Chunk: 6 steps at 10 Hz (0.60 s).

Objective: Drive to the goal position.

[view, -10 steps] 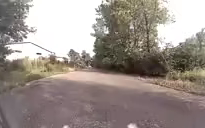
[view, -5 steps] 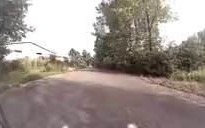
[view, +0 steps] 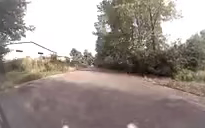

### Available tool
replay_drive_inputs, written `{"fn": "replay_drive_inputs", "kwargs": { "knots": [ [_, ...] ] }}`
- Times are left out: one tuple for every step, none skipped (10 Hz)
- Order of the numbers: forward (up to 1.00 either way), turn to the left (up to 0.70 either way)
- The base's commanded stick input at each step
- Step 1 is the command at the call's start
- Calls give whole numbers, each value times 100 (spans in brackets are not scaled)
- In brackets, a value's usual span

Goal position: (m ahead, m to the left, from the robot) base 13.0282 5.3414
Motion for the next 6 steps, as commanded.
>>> {"fn": "replay_drive_inputs", "kwargs": {
  "knots": [
    [70,0],
    [70,0],
    [70,2],
    [70,21],
    [70,35],
    [70,35]
  ]
}}
